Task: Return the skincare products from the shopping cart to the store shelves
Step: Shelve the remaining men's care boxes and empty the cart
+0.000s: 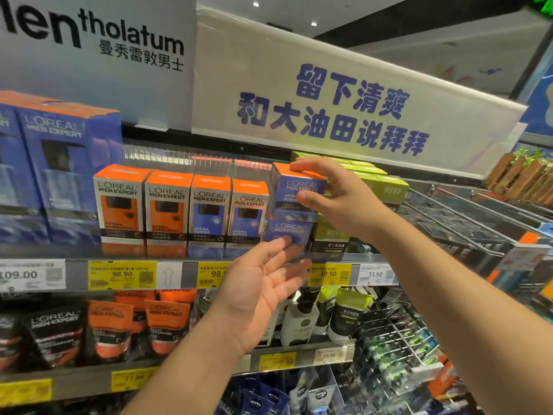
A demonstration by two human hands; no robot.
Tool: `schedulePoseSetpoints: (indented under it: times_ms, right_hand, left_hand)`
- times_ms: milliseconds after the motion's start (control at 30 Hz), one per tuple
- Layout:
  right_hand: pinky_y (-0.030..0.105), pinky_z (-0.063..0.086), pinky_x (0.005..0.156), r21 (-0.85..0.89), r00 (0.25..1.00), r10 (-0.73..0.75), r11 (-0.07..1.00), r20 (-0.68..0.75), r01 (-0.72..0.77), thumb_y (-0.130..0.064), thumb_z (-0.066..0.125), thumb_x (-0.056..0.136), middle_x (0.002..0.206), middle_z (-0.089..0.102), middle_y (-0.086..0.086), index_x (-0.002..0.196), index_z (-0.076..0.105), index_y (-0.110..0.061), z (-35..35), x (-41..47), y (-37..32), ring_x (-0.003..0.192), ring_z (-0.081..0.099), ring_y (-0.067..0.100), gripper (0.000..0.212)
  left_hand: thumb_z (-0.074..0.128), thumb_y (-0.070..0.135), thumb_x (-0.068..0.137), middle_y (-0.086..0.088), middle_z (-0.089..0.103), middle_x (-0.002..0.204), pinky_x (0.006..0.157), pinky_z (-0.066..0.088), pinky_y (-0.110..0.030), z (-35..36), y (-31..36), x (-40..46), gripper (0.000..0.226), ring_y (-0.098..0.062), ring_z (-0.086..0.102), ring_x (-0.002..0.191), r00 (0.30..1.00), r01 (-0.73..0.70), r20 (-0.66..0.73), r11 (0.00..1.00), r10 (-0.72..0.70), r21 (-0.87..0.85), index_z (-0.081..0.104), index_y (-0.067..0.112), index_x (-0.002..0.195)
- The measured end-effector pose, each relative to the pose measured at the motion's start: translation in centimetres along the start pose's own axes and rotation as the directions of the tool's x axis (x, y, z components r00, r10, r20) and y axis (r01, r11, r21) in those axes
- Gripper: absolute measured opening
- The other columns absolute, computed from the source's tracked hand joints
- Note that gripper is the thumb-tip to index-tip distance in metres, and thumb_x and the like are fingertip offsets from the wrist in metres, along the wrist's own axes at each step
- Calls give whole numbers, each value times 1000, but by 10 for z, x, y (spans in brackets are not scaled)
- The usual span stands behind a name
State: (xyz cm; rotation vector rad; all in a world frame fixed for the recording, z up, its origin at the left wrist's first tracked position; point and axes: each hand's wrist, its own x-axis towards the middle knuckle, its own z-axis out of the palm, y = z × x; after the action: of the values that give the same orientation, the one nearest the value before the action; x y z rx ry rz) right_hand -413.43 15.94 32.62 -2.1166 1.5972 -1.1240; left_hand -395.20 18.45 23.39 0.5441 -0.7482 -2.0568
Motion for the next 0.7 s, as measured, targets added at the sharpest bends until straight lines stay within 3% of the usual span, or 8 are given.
schedulePoseSetpoints:
  times_ms: [133,367,433,533,700]
  right_hand:
    - [23,56,97,-199,995,-66,979,-72,51,-26,69,97,141,53,-10,140,57,-29,2,0,2,133,48,8,45]
    - [13,55,90,-185,995,-61,982,-77,46,-25,66,99,142,50,-10,144,53,-28,7,-5,2,134,48,9,47]
    - [17,52,96,-185,991,-74,981,-115,52,-28,65,101,145,48,-10,147,50,-30,8,-6,2,137,46,11,49]
    - [36,58,98,-27,974,-42,999,-223,37,-32,62,102,149,46,-5,149,47,-30,11,-15,4,138,46,12,48]
    - [47,55,102,85,890,5,996,-456,38,-29,60,100,136,61,-5,142,54,-19,17,-60,7,129,56,10,43]
  left_hand:
    - [52,17,103,-15,74,120,98,55,-48,-1,0,-1,31,-36,73,108,1000,-1,5,1000,1,7,61,6,130]
    - [53,19,103,-14,74,120,98,55,-48,-2,1,-2,30,-35,73,109,1000,2,11,1000,-3,29,63,8,130]
    - [51,19,104,-14,74,120,96,56,-47,-3,0,-1,30,-36,72,110,1000,0,9,999,-1,43,64,8,128]
    - [52,19,103,-14,74,120,95,57,-48,-3,-2,-2,30,-39,69,114,1000,-8,12,997,7,74,67,9,126]
    - [52,26,102,-7,76,116,89,59,-45,3,-15,-3,31,-29,72,106,997,-8,81,985,-7,175,69,15,125]
